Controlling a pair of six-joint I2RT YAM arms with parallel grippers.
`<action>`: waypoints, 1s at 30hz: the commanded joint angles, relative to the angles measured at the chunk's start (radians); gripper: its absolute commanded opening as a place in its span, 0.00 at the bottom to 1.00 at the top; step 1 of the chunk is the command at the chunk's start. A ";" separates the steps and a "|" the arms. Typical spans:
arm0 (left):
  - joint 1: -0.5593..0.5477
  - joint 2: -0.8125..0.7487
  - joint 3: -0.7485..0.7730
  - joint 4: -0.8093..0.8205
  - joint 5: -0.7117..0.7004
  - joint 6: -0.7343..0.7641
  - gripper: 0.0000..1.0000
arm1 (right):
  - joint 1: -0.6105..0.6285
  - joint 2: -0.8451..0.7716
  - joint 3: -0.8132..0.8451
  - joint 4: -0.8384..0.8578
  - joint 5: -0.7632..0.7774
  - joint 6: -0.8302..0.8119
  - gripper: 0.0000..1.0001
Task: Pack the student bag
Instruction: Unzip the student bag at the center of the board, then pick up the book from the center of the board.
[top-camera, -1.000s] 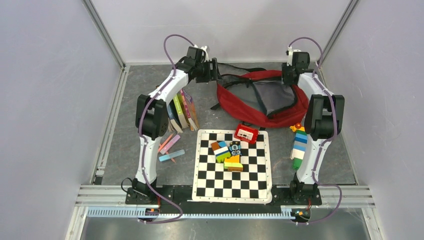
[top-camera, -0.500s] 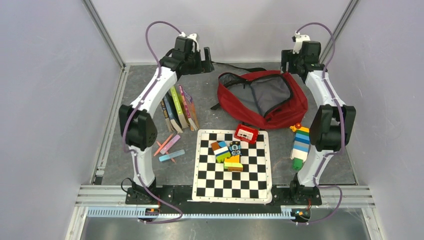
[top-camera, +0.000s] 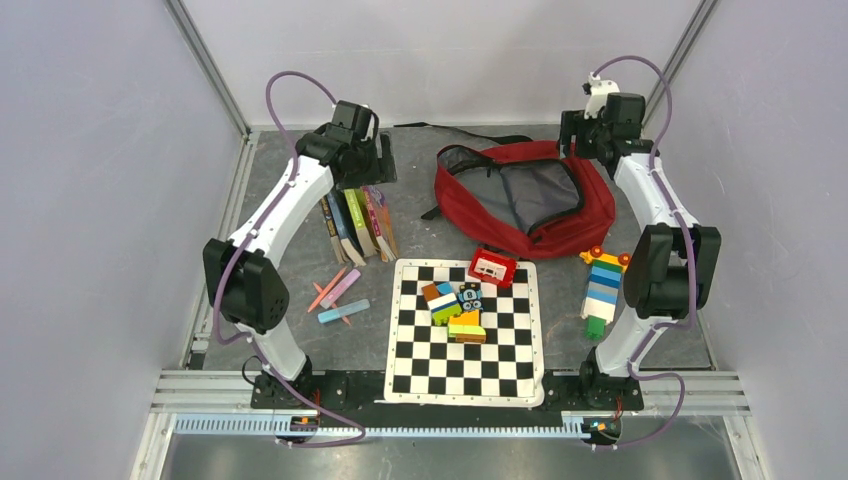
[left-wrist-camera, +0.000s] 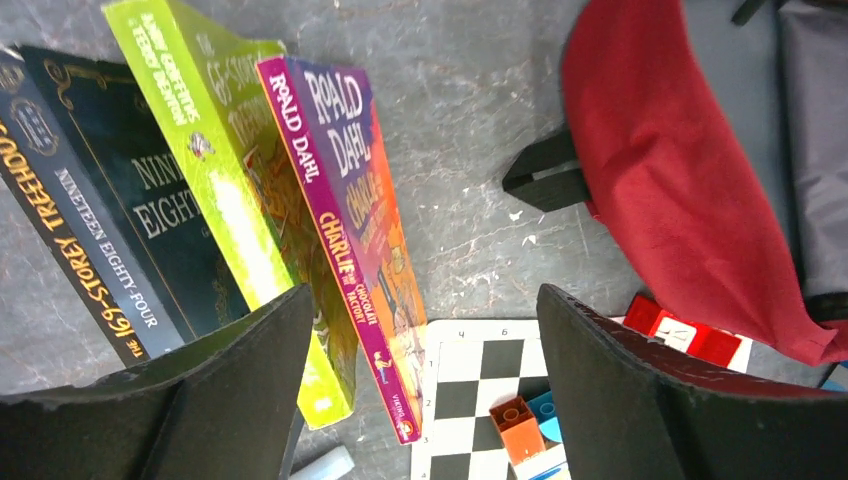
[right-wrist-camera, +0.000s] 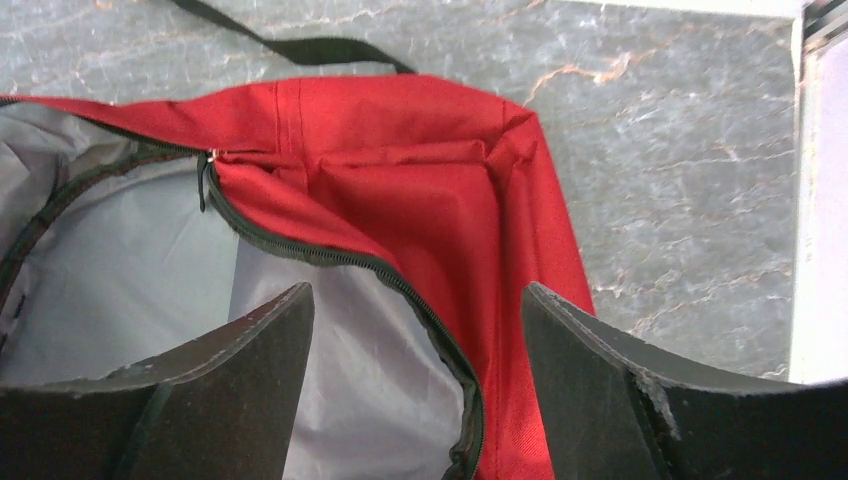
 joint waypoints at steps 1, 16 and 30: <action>-0.001 -0.037 -0.021 -0.012 -0.024 -0.064 0.81 | -0.001 -0.034 -0.019 0.029 -0.048 0.017 0.79; -0.006 0.036 -0.018 -0.001 -0.079 -0.076 0.59 | 0.000 -0.020 -0.002 0.028 -0.057 0.042 0.76; -0.005 0.110 -0.012 -0.016 -0.117 -0.066 0.55 | 0.000 0.010 0.036 0.021 -0.059 0.049 0.76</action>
